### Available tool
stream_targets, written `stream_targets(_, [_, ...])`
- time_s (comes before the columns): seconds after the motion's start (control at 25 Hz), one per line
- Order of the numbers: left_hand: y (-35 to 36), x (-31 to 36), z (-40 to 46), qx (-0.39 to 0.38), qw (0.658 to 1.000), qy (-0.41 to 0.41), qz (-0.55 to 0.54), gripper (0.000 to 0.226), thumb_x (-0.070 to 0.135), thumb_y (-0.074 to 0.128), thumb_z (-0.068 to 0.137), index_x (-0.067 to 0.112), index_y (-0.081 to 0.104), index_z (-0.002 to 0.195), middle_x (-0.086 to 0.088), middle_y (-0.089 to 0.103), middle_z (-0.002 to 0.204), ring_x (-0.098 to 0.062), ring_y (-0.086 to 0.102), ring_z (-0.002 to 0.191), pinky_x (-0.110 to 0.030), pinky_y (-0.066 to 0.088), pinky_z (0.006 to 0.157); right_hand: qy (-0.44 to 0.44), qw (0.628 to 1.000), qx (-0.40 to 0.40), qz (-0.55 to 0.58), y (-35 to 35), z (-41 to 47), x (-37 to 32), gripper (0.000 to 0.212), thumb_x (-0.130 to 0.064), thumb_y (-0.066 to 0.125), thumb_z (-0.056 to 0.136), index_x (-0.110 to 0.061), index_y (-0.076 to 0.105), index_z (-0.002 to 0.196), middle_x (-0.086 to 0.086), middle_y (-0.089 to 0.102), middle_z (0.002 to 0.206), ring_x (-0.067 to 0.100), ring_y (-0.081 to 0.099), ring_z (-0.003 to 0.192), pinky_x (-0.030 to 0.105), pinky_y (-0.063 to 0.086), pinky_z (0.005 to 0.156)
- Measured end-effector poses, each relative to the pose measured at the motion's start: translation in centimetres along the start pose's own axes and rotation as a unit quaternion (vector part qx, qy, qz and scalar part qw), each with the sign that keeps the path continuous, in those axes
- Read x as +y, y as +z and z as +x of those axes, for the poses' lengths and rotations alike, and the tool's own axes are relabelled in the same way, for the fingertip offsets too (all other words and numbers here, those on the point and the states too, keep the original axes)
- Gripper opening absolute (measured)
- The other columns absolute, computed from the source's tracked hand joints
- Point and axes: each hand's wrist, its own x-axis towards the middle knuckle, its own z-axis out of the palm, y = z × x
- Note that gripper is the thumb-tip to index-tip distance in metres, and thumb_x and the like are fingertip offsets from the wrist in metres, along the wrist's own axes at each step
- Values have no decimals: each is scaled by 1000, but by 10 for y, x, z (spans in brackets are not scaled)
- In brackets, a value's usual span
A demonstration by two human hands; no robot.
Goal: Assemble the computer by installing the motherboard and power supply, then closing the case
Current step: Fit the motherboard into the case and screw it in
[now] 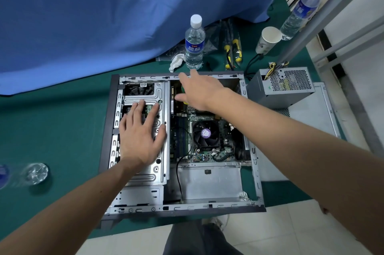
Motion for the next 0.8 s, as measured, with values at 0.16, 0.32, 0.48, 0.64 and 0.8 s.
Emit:
stream_targets(0.16, [0,1,0,-3,1000,1,3,64,57,28,94,33,31,153,-11,23,161,-27,17,149,-46,15,118,-64,998,25,5,0,-2,1,36,-22,59,97,-11,48,129,15,57,116,36,59,102,39,41,74])
stream_targets(0.32, [-1,0,0,-4,1000,1,1,64,56,28,94,33,31,154,-11,24,161,-27,17,149,-45,14,118,-41,995,84,25,6,-5,-2,34,-31,61,96,-8,54,120,13,64,112,35,61,103,37,39,73])
stream_targets(0.48, [0,-1,0,-4,1000,-1,1,64,57,27,94,34,30,154,-10,23,161,-27,17,149,-47,15,118,4,993,121,-1,13,-6,3,36,-42,51,99,-9,55,85,8,62,77,31,60,77,34,35,60])
stream_targets(0.64, [2,-2,2,-1,1000,2,4,64,57,27,94,34,29,153,-10,24,161,-27,17,149,-47,16,118,114,987,112,-8,23,-15,26,55,-54,30,103,-10,49,75,2,50,65,25,55,65,32,34,50])
stream_targets(0.8, [3,-2,0,-2,1000,3,5,63,57,27,94,34,30,153,-10,25,160,-27,18,148,-47,16,118,1,999,1,53,14,-14,32,36,-35,46,103,-13,38,130,16,46,123,27,53,77,39,41,62])
